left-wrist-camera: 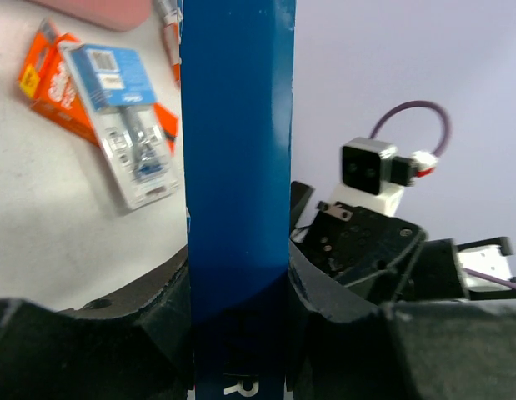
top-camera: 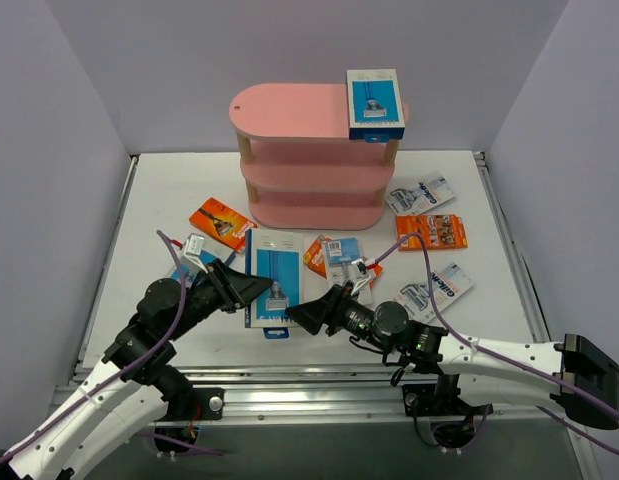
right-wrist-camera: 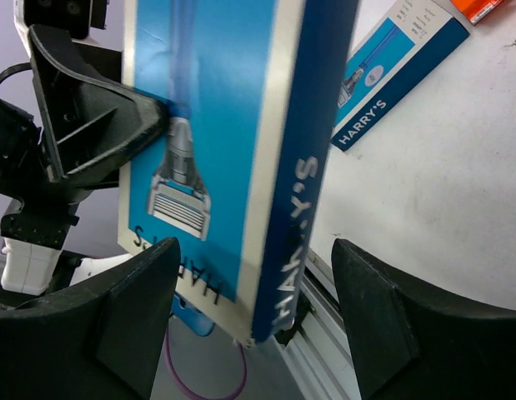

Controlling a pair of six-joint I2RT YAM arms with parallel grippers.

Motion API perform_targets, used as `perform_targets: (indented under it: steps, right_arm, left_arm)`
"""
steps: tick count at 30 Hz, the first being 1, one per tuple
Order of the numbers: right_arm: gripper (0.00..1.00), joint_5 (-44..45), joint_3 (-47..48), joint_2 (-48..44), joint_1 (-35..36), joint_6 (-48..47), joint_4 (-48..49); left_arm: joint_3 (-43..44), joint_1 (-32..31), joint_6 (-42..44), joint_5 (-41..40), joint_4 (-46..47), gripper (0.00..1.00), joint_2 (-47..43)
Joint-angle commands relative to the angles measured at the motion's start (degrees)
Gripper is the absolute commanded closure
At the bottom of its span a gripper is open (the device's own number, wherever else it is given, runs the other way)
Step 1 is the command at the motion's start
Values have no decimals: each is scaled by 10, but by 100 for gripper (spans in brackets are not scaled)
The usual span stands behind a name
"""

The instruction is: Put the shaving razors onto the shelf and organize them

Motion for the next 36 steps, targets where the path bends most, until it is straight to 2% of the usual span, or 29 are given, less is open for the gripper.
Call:
perform_targets:
  steps: [1,6,9,15,18,21,24,25,26,30,36]
  right_arm:
    - [31,-5,12,-2,5,-7,41]
    - [32,-12,12,-2,6,-8,52]
    - [36,-29,12,-3,6,-6,73]
    - [56,-62,11,-13,6,1,106]
    - [63,-59,7,-24,6,1,104]
    - [79,-55,7,-41,6,3,80]
    - [87,-48,5,-60,6,1,62]
    - [88,-47,5,-66,5,2,57]
    - [90,-47,4,-68,5,2,55]
    - [100,-47,2,-73,5,5,53]
    - [100,-30,2,-75,5,8,56]
  left_arm:
    - [-6,2,-36,10,131,96,-29]
    - [-32,2,-64,7,185,97,-45]
    - [-44,2,-70,15,196,97,-32]
    - [-55,2,-67,8,207,93,-18]
    - [-53,4,-58,4,190,91,-17]
    - [-40,13,-35,6,145,86,-11]
    - [-41,16,-28,9,134,72,-6]
    - [-48,17,-28,9,135,66,-5]
    - [-51,18,-30,9,136,53,-3]
    - [-63,19,-32,14,154,29,3]
    - [-63,25,-25,23,157,20,15]
